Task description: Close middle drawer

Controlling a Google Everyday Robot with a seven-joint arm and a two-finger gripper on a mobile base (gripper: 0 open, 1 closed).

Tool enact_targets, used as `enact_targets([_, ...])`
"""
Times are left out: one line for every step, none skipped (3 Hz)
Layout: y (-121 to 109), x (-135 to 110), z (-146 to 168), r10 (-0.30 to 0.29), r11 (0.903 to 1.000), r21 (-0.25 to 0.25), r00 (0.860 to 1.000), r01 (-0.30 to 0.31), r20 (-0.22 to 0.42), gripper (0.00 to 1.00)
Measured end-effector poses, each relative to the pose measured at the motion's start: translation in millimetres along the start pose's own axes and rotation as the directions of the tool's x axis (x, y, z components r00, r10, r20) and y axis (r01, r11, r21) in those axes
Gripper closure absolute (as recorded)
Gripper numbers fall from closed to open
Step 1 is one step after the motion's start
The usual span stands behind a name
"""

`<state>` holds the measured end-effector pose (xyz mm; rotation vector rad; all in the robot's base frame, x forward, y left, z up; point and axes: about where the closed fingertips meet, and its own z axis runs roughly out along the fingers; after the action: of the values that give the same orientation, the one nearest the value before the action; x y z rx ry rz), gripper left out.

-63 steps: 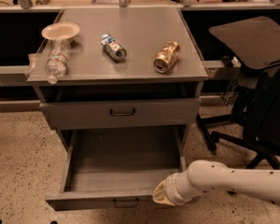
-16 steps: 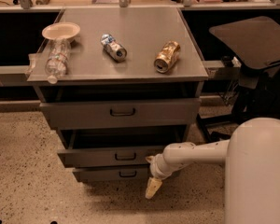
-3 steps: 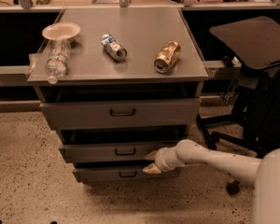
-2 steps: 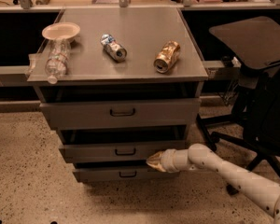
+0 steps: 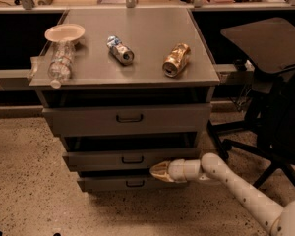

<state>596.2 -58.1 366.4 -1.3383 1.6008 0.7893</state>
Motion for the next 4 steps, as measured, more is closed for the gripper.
enact_targets([-0.2,1.7,22.3,-0.016,0.9977,-0.066,1.000,0.015,-0.018,1.00])
enact_targets([-3.9,11.6,42.4,-0.033,0.9957,-0.088,0.997,0.027,-0.065,1.00])
enact_targets([-11.6,23.6,54.5,-0.036,0.9972,-0.069,0.993,0.029,-0.108,1.00])
enact_targets([-14.4,33.2,57.5,-0.038,0.9980,-0.054,0.992,0.031,-0.122,1.00])
